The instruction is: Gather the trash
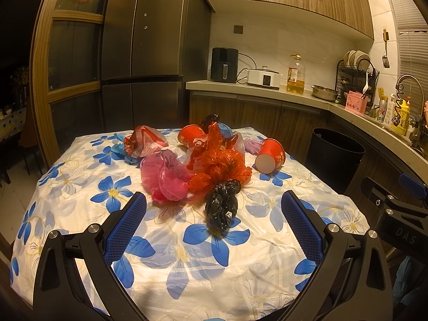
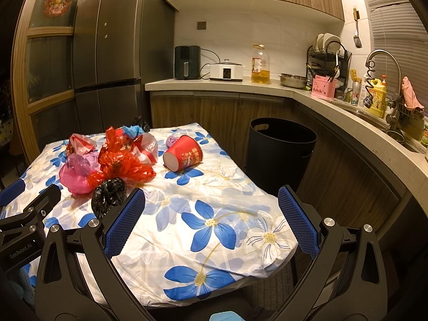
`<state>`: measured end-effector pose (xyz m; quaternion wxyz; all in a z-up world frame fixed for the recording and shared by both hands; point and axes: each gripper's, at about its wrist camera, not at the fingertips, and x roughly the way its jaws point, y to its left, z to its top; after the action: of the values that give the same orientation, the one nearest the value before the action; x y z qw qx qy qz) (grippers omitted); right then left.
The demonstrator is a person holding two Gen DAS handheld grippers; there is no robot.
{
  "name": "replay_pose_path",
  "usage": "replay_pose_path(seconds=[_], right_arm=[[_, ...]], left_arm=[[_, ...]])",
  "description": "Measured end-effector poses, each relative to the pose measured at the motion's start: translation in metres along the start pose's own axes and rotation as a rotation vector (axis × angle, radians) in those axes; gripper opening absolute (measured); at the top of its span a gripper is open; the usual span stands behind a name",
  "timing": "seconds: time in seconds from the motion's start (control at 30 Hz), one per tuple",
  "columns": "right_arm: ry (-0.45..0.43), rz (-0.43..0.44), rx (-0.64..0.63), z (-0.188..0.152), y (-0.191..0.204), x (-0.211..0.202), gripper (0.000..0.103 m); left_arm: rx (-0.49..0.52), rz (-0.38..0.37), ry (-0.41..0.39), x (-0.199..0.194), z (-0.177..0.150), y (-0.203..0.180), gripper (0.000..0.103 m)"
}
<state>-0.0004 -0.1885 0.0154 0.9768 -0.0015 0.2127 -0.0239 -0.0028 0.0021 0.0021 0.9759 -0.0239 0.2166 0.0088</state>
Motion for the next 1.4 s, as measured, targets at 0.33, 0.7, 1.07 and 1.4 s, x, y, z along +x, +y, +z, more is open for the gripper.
replay_pose_path(seconds=[0.33, 0.7, 1.07, 1.4], right_arm=[[0.002, 0.001, -0.001, -0.002, 0.001, 0.002, 0.098], [0.009, 0.004, -0.001, -0.008, 0.004, 0.007, 0.098], [0.023, 0.03, -0.002, -0.011, 0.003, 0.025, 0.098], [0.03, 0.069, -0.004, -0.016, 0.0, 0.052, 0.098]], left_arm=[[-0.004, -0.002, 0.0, 0.001, 0.0, 0.001, 0.097], [-0.009, 0.002, 0.005, 0.007, -0.002, 0.001, 0.097], [-0.029, -0.003, -0.003, 0.019, -0.011, 0.01, 0.097], [-0.027, -0.018, 0.016, 0.062, -0.021, 0.002, 0.091]])
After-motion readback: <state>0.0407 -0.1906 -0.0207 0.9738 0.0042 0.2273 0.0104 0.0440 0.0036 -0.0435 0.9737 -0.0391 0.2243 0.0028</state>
